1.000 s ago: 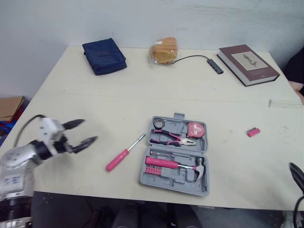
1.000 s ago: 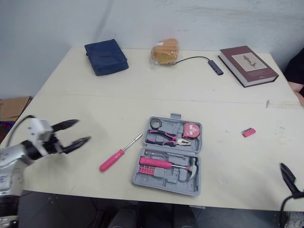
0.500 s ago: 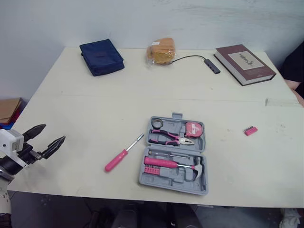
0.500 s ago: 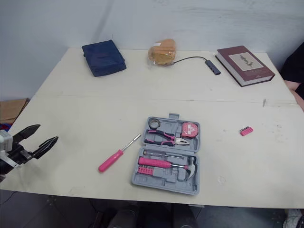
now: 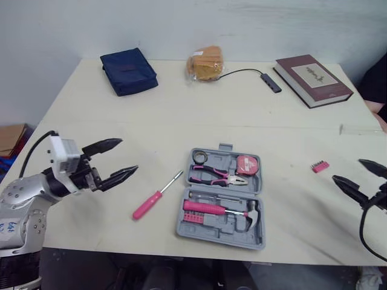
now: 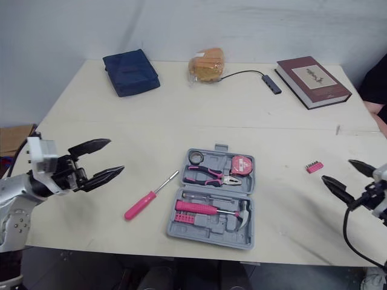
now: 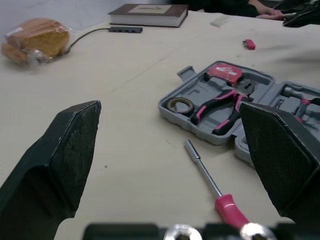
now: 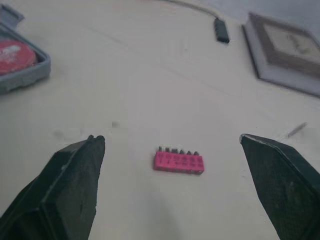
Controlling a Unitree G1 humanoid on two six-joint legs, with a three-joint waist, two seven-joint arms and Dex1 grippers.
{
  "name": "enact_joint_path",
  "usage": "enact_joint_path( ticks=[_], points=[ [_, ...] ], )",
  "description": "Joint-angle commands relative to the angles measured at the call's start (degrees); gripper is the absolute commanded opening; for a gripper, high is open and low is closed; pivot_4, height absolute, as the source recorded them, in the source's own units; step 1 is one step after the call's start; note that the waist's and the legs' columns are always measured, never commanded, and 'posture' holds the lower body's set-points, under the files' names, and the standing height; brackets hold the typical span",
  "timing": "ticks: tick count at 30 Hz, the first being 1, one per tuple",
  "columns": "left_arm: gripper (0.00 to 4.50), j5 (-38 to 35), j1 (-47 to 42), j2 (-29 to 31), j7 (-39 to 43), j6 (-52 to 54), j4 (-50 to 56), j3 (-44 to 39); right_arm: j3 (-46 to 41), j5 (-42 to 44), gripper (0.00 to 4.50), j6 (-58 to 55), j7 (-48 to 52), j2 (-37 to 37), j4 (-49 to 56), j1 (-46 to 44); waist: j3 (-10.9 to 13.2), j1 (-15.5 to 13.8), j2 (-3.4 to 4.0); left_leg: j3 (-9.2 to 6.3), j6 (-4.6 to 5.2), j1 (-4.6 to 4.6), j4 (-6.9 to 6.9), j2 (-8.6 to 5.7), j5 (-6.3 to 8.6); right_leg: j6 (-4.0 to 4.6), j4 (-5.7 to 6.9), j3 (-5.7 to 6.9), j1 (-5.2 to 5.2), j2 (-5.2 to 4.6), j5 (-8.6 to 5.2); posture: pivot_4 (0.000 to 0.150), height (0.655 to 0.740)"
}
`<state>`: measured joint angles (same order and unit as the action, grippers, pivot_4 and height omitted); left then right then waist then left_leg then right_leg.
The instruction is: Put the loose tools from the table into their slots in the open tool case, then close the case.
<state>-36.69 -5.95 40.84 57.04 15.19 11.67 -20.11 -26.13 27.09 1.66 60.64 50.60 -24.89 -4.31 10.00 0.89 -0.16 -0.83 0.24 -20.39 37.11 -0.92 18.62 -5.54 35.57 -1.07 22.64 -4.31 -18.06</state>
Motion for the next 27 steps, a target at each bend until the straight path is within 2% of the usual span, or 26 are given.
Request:
enact_joint_path(
  ticks=[1, 4, 10, 21, 27],
  points=[
    [4.43, -0.8, -0.1, -0.1, -0.9, 0.8, 6.1, 1.4, 5.8, -6.2, 4.5, 2.6, 2.3, 1.9, -14.7, -12.9, 0.1, 0.7, -0.03, 0.05, 0.01, -0.01, 0.07, -0.02, 0.0, -0.06, 0.0, -0.04, 0.0, -0.01, 0.03, 0.15, 0.74],
    [4.43, -1.6, 0.1, -0.6, -2.3, 2.2, 9.0, 2.1, 9.2, -10.1, 4.5, 4.7, 2.7, 1.8, -25.9, -22.7, 0.1, 0.8, -0.01, 0.1, 0.07, 0.05, 0.11, -0.11, -0.06, -0.21, 0.02, -0.1, -0.08, -0.06, 0.12, 0.15, 0.74],
    [4.43, -4.3, 1.7, 0.2, -3.3, 5.4, 14.7, 1.4, 14.4, -16.6, 4.5, 6.3, 3.6, 1.1, -39.2, -33.9, 0.1, 0.8, 0.0, 0.09, -0.13, 0.04, 0.1, -0.12, -0.17, -0.2, 0.03, -0.1, -0.06, -0.04, 0.11, 0.15, 0.74],
    [4.43, -6.1, 1.5, 1.1, -3.5, 7.7, 17.0, 1.4, 16.0, -20.3, 4.5, 8.6, 1.7, 0.4, -45.9, -36.5, 0.1, 0.8, 0.0, 0.1, -0.2, 0.04, 0.13, -0.13, -0.21, -0.2, 0.02, -0.09, -0.08, -0.03, 0.11, 0.15, 0.74],
    [4.43, -5.9, 0.7, 1.1, -2.6, 7.6, 16.2, 1.8, 16.8, -20.9, 4.5, 9.3, 2.2, 0.2, -46.3, -33.5, 0.1, 0.8, 0.0, 0.1, -0.26, 0.07, 0.15, -0.13, -0.24, -0.2, 0.01, -0.09, -0.14, -0.02, 0.11, 0.15, 0.74]
  ],
)
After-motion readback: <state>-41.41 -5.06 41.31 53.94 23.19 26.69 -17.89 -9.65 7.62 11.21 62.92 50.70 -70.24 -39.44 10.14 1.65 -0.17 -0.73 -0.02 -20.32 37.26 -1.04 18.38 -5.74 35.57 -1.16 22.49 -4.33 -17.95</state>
